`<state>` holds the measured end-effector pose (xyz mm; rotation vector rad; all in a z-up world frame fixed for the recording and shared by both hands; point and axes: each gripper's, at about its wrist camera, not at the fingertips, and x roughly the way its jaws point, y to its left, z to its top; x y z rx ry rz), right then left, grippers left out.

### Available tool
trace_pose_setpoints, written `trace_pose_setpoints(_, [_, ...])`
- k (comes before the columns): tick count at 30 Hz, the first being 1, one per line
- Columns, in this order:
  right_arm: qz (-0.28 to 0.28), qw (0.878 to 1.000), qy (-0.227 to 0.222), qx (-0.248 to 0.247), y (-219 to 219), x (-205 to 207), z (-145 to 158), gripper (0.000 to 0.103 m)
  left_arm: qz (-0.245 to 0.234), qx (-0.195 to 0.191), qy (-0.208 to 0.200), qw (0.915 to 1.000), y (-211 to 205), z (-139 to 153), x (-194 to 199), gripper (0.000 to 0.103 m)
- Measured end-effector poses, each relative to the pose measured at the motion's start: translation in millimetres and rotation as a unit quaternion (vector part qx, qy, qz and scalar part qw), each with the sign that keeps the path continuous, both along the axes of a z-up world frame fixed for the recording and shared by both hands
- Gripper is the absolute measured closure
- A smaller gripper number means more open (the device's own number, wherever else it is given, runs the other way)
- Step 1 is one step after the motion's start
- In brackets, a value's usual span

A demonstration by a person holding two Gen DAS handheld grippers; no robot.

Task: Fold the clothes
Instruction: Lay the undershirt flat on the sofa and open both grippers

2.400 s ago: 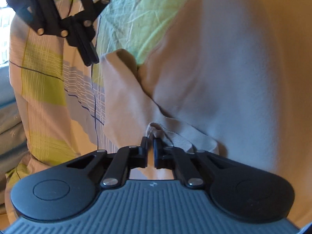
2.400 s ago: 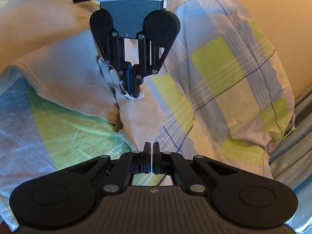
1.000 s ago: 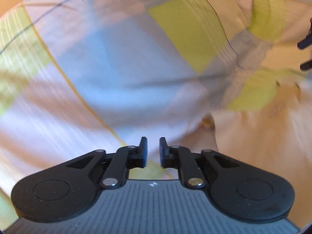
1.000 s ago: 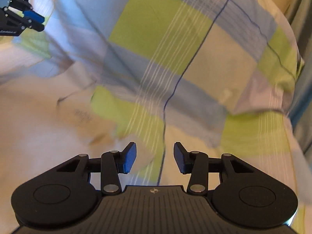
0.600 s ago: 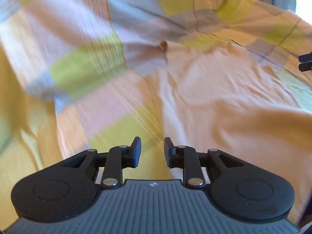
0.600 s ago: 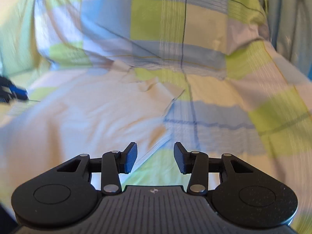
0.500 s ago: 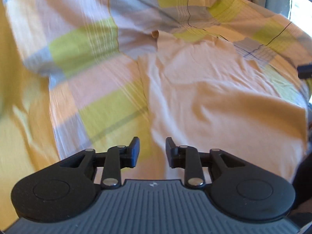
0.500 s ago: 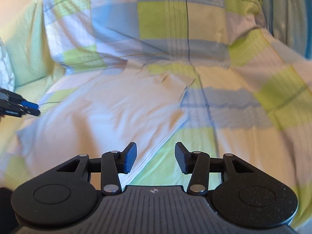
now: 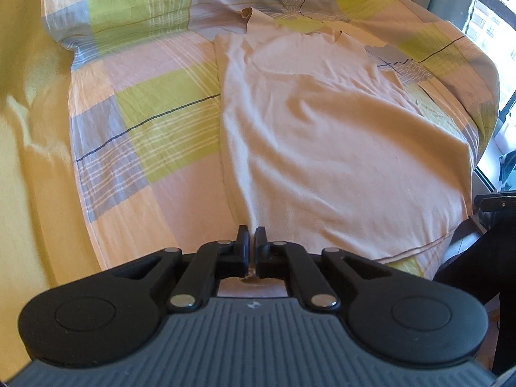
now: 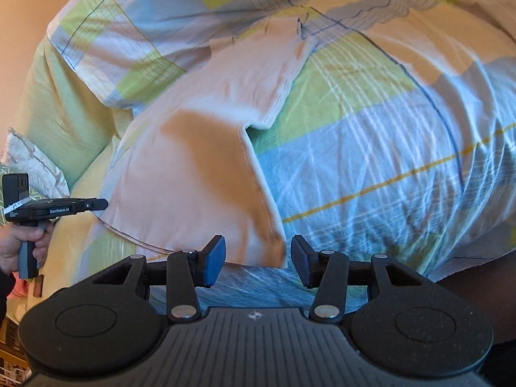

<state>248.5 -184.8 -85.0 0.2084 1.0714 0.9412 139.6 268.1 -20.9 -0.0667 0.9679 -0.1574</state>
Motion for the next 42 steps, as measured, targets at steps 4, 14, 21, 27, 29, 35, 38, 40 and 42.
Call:
trace_pose_setpoints(4, [-0.013, 1.000, 0.018, 0.010, 3.5, 6.8, -14.1, 0.056, 0.003, -0.010, -0.003, 0.9999, 3.9, 0.3, -5.4, 0.103])
trace_pose_setpoints(14, [-0.014, 0.999, 0.036, 0.007, -14.0, -0.2, -15.0, 0.102, -0.004, -0.017, -0.017, 0.9997, 3.3, 11.5, -16.9, 0.103])
trace_pose_setpoints(21, [0.034, 0.999, 0.003, -0.037, -41.7, -29.9, 37.6, 0.102, -0.063, -0.023, 0.004, 0.9977, -9.3, 30.8, -59.2, 0.103])
trace_pose_setpoints(27, [0.014, 0.994, -0.018, -0.110, -50.4, -32.9, 34.4, 0.089, -0.093, -0.009, 0.051, 0.9943, -20.1, 15.0, -73.2, 0.103])
trace_pose_setpoints(29, [-0.003, 0.993, -0.034, -0.110, -57.3, -26.9, 38.4, 0.089, -0.079, -0.009, 0.047, 0.9957, -13.3, 17.3, -71.4, 0.102])
trace_pose_setpoints(35, [0.012, 0.994, -0.075, -0.080, -39.8, -10.7, 52.9, 0.086, -0.031, 0.006, 0.012, 0.9994, 13.5, 38.1, -48.8, 0.097])
trace_pose_setpoints(38, [0.025, 0.994, -0.086, -0.069, -19.1, -1.2, 55.0, 0.086, -0.014, 0.021, -0.001, 0.9997, 20.9, 44.0, -29.6, 0.094])
trace_pose_setpoints(40, [0.039, 0.993, -0.092, -0.061, -2.2, 6.1, 55.1, 0.085, -0.003, 0.024, -0.010, 0.9996, 23.8, 44.6, -13.4, 0.087])
trace_pose_setpoints(42, [0.050, 0.992, -0.102, -0.058, 13.5, 14.5, 54.8, 0.083, 0.003, 0.019, -0.018, 0.9997, 24.1, 42.2, 7.0, 0.082])
